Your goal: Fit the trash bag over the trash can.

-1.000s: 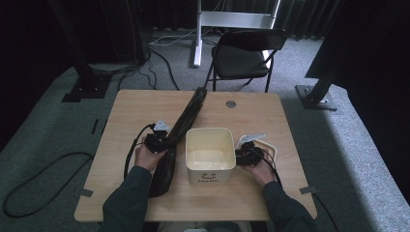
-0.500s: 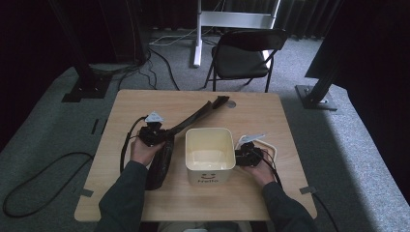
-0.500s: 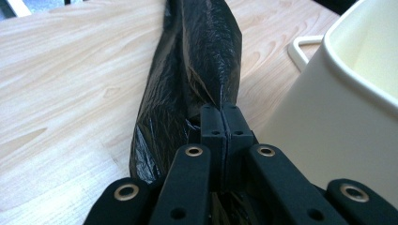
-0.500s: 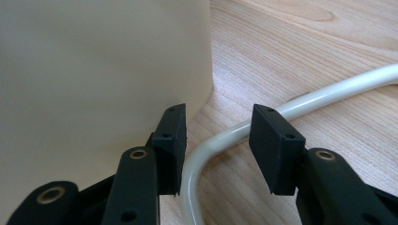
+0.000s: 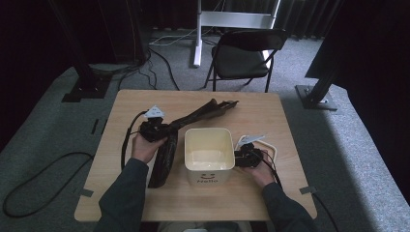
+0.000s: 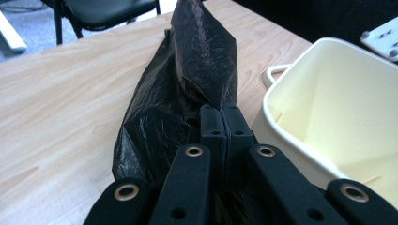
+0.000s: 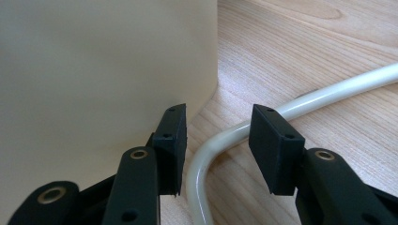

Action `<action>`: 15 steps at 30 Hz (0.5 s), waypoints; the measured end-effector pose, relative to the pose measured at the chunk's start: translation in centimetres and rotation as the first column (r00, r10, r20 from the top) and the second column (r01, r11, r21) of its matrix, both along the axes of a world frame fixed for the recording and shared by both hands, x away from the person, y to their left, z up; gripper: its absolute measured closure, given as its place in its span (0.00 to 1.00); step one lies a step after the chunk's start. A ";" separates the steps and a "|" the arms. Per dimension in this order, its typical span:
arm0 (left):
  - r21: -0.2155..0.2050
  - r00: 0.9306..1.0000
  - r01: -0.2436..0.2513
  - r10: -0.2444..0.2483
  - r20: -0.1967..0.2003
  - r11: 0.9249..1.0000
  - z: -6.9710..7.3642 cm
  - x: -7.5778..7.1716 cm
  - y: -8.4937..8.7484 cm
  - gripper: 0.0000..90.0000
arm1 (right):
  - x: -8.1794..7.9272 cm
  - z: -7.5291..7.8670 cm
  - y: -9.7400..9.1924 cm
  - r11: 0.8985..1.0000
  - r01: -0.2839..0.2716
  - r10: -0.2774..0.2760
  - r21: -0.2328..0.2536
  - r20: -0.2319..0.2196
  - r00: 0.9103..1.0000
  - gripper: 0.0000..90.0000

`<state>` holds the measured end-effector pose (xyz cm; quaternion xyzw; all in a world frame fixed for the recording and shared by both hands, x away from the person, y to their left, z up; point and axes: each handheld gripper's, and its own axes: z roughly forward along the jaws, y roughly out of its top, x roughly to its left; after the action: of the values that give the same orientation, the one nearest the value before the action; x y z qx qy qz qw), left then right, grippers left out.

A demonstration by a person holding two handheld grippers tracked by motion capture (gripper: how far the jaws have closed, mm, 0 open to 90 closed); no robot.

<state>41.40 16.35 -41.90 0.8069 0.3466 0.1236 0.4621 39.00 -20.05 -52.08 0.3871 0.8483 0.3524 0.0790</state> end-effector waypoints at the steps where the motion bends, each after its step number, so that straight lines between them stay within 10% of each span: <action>1: 0.001 1.000 0.000 0.000 0.004 1.000 0.2 0.0 -0.1 1.00 | 0.0 0.0 0.0 1.000 -0.001 0.001 0.000 0.001 1.000 0.63; 15: -0.007 0.998 0.044 -0.043 0.047 0.999 2.8 0.0 -1.7 1.00 | -0.2 0.1 0.1 1.000 -0.014 0.014 0.000 -0.004 1.000 0.63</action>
<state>41.43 14.66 -39.07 0.8092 0.3187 0.1309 0.4759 38.77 -19.91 -51.99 0.3821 0.8511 0.3522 0.0747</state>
